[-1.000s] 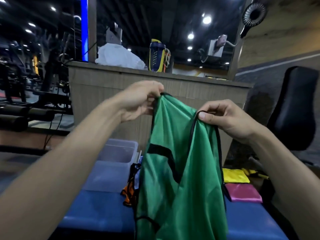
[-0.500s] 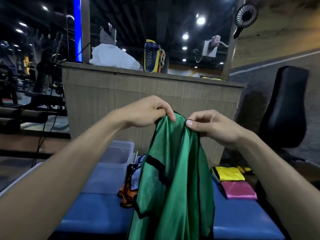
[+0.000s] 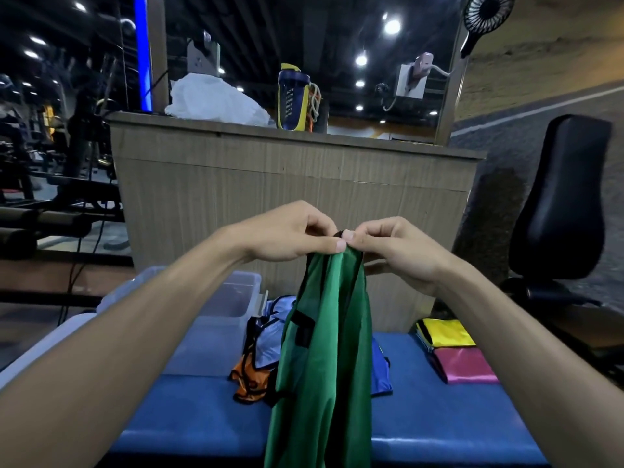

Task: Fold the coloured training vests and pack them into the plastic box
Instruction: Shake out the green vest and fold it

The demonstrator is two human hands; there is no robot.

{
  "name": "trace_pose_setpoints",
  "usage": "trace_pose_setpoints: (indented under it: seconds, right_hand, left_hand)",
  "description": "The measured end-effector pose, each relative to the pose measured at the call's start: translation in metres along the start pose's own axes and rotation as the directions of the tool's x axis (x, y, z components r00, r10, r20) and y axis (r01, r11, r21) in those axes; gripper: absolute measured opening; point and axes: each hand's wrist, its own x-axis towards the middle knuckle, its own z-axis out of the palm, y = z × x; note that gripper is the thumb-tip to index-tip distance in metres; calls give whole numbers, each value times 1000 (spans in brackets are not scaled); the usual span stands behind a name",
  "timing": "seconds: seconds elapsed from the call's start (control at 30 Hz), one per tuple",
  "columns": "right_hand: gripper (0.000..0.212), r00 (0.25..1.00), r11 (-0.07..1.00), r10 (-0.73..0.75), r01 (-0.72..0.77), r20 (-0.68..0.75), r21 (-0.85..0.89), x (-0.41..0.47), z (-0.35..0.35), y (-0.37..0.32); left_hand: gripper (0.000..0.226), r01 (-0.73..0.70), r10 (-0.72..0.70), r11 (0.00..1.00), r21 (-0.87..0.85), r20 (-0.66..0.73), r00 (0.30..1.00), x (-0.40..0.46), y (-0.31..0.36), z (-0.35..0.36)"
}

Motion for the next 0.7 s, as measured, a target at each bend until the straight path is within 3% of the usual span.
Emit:
trace_pose_setpoints:
  seconds: [0.17, 0.27, 0.4, 0.47, 0.57, 0.7]
  right_hand:
    - [43, 999, 1000, -9, 8, 40, 11, -2, 8, 14]
    - [28, 1000, 999, -14, 15, 16, -34, -3, 10, 17]
    - [42, 1000, 991, 15, -18, -27, -132, -3, 8, 22]
    - [34, 996, 989, -1, -13, -91, -145, -1, 3, 23]
    - [14, 976, 998, -15, 1, -216, -63, 3, -7, 18]
    - [23, 976, 999, 13, -7, -217, 32, 8, -15, 6]
  left_hand:
    - [34, 53, -68, 987, -151, -98, 993, 4, -2, -2]
    - [36, 73, -79, 997, -37, -202, 976, 7, -6, -4]
    - [36, 94, -45, 989, 114, -373, 927, 6, -13, -9]
    - [34, 97, -17, 981, 167, -425, 905, 4, -17, -11]
    - [30, 104, -11, 963, 249, -351, 936, -4, -27, -10]
    - [19, 104, -24, 959, 262, -293, 956, -13, -43, -1]
